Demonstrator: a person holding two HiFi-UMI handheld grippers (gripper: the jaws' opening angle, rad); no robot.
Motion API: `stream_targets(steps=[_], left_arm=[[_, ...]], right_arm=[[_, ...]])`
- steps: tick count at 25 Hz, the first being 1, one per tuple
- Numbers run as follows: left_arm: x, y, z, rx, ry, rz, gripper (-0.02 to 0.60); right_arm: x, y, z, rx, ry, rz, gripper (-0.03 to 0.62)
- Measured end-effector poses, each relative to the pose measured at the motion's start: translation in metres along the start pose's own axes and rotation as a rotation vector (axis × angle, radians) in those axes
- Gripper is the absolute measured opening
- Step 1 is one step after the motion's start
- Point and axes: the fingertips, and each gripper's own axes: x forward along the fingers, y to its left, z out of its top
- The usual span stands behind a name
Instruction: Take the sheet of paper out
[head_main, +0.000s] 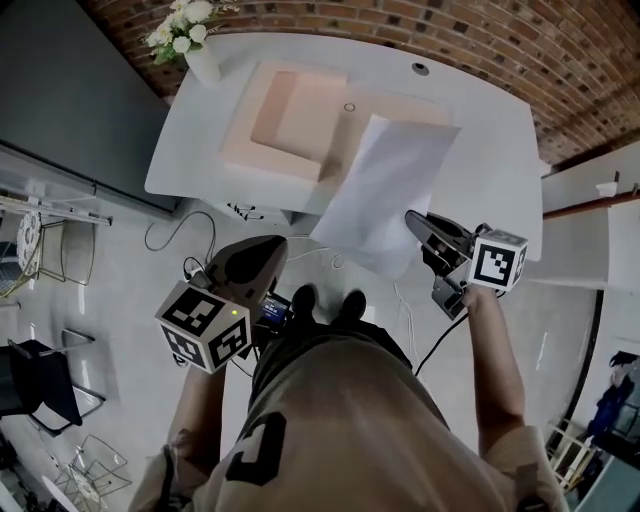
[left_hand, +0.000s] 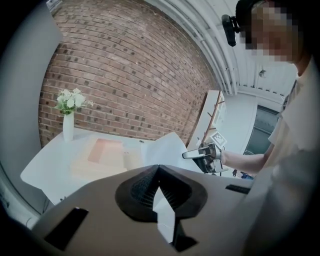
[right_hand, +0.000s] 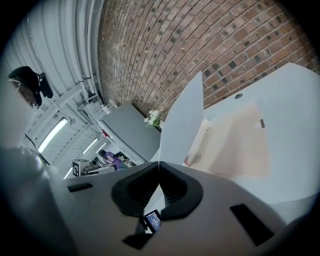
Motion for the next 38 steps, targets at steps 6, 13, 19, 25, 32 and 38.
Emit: stream_targets(steps=[6, 13, 19, 25, 32, 38], left_arm=[[-0.020, 0.022, -0.004, -0.011, -0.016, -0.031, 0.014], [-0.027, 0.032, -0.010, 0.000, -0.002, -0.084, 0.014], [-0.024, 0.016, -0.007, 0.033, -0.001, -0.107, 0.014], [-0.019, -0.013, -0.003, 0.057, -0.013, -0.087, 0.014], [-0.012, -0.057, -0.007, 0.059, -0.024, -0.071, 0.014], [-0.009, -0.084, -0.017, 0.075, -0.018, -0.054, 0.014]], right_arm=[[0.017, 0.032, -0.009, -0.016, -0.015, -0.015, 0.025], [0.018, 0.062, -0.032, -0.165, 0.040, -0.095, 0.025], [0.005, 0.081, -0.042, -0.368, 0.120, -0.151, 0.023], [-0.021, 0.077, -0.038, -0.424, 0.104, -0.145, 0.023], [-0.065, 0.068, -0.036, -0.468, 0.066, -0.157, 0.024], [-0.091, 0.054, -0.040, -0.632, 0.090, -0.268, 0.025]])
